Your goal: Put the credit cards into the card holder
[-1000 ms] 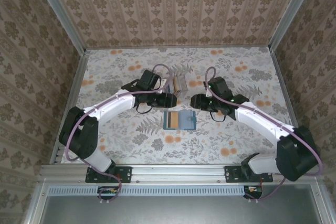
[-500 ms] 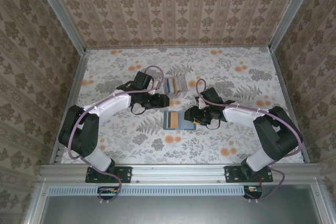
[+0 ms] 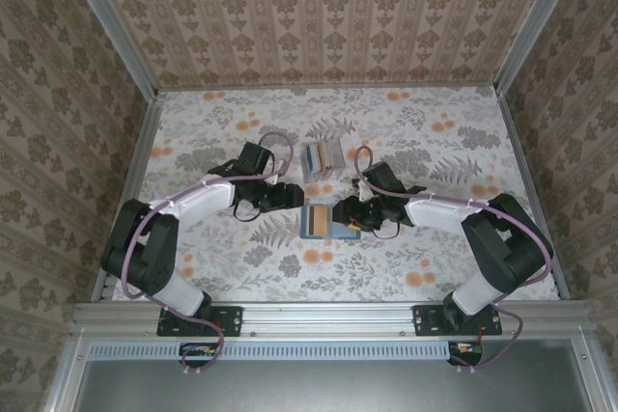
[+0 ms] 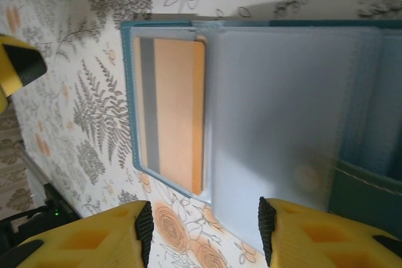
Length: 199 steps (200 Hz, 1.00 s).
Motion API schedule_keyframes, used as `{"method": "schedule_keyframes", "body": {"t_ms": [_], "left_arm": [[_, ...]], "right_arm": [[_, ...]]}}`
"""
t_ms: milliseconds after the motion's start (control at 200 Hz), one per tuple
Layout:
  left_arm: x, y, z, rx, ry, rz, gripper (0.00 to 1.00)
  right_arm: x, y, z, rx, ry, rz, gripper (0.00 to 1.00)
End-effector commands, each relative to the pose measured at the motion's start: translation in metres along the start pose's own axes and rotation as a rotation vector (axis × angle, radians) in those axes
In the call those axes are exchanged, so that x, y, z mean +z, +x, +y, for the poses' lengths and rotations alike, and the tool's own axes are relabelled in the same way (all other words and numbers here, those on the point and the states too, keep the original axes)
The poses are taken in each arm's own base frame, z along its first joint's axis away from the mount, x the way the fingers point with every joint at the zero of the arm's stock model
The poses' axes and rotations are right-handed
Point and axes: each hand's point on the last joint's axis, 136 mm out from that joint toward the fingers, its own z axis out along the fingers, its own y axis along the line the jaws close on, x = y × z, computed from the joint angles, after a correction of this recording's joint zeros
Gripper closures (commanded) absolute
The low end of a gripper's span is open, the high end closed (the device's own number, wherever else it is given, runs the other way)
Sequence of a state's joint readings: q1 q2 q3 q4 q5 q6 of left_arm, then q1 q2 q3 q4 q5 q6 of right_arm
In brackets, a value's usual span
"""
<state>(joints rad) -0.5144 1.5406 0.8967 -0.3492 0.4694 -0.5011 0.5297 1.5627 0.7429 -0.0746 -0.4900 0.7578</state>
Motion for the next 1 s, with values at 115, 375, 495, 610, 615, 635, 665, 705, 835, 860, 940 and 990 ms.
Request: {"method": "schedule_keyframes", "body": {"t_ms": [115,375,495,610,615,635,665,705,835,860,940,990], "left_arm": [[-0.005,-0.004,-0.003,0.010,0.023,-0.048,0.34],[-0.005,-0.007,-0.009,0.017,0.040,-0.061,0.34],[-0.003,-0.006,-0.012,0.028,0.049,-0.057,0.34],[-0.003,-0.005,-0.009,0.022,0.036,-0.062,0.34],[-0.003,-0.005,-0.009,0.020,0.035,-0.062,0.34],[-0.003,-0.005,-0.009,0.016,0.038,-0.060,0.34],[-0.003,-0.005,-0.011,0.017,0.048,-0.060,0.34],[-0.003,-0.005,-0.013,0.020,0.054,-0.058,0.34],[-0.003,-0.005,-0.010,0.023,0.036,-0.060,0.34],[-0.003,-0.005,-0.010,0.018,0.040,-0.058,0.34],[-0.002,-0.005,-0.015,0.020,0.060,-0.050,0.34],[-0.003,-0.004,-0.013,0.024,0.051,-0.048,0.34]], "right_arm": [[-0.020,0.007,-0.019,-0.024,0.120,-0.050,0.46],[0.002,0.014,-0.027,0.001,0.105,-0.020,0.46],[0.006,0.013,-0.007,-0.001,0.014,-0.023,0.47],[0.001,0.009,0.006,-0.025,-0.015,-0.031,0.48],[0.000,0.009,0.006,-0.026,-0.014,-0.031,0.48],[0.000,0.009,0.006,-0.028,-0.009,-0.028,0.48],[-0.002,0.009,0.008,-0.034,-0.006,-0.029,0.48],[-0.002,0.009,0.008,-0.039,-0.001,-0.027,0.48],[0.000,0.009,0.006,-0.057,0.019,-0.007,0.49],[0.001,0.010,0.006,-0.057,0.018,0.000,0.49],[0.001,0.011,0.000,-0.053,0.046,0.001,0.48],[-0.002,0.011,-0.007,-0.055,0.090,-0.010,0.47]]}}
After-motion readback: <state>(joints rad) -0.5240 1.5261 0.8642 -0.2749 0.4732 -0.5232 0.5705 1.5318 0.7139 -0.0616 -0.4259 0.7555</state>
